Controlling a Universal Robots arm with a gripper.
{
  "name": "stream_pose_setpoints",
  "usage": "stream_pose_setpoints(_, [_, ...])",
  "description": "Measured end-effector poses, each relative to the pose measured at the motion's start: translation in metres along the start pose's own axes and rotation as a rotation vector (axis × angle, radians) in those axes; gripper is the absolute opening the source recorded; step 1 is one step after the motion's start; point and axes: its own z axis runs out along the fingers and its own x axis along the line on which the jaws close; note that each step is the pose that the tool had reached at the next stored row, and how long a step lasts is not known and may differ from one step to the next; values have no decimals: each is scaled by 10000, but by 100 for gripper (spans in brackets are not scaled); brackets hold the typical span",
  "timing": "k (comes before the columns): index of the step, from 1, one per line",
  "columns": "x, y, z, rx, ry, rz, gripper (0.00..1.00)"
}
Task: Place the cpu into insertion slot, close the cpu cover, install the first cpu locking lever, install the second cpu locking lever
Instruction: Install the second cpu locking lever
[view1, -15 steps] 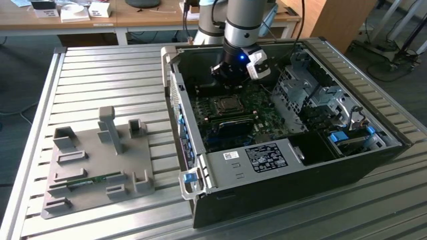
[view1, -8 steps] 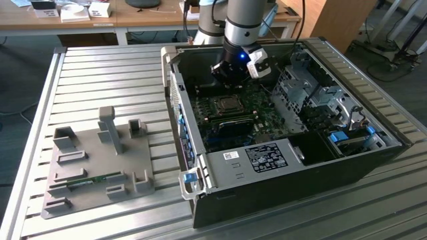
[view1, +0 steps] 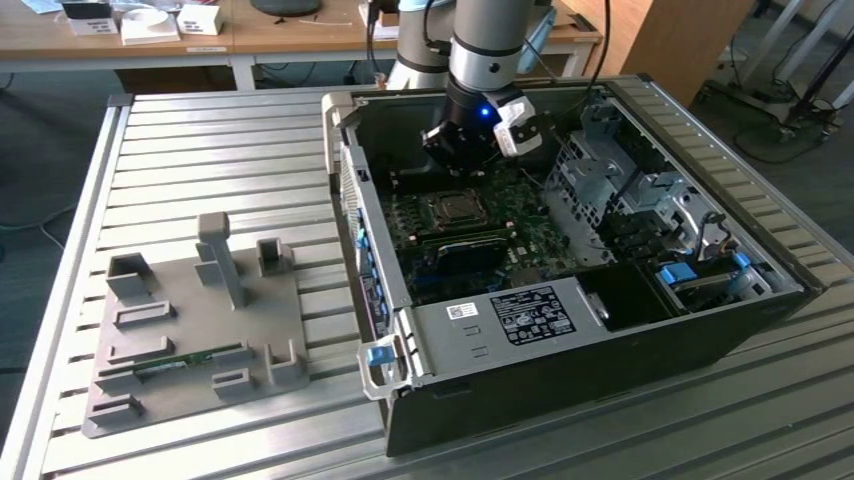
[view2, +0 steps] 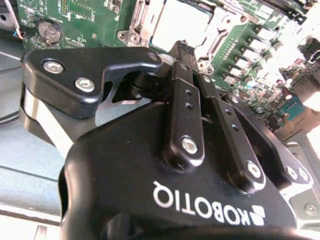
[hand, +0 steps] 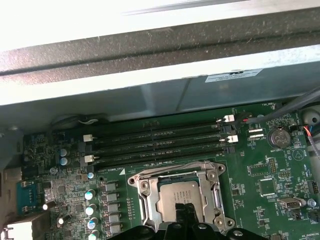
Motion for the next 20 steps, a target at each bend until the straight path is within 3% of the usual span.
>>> stream_pose_setpoints(12, [-6, -5, -66, 0, 0, -2, 11])
stream_pose_setpoints(18, [-20, -80, -72, 0, 1, 0, 11])
stream_pose_setpoints(20, [-33, -143, -76, 1, 0, 0, 11])
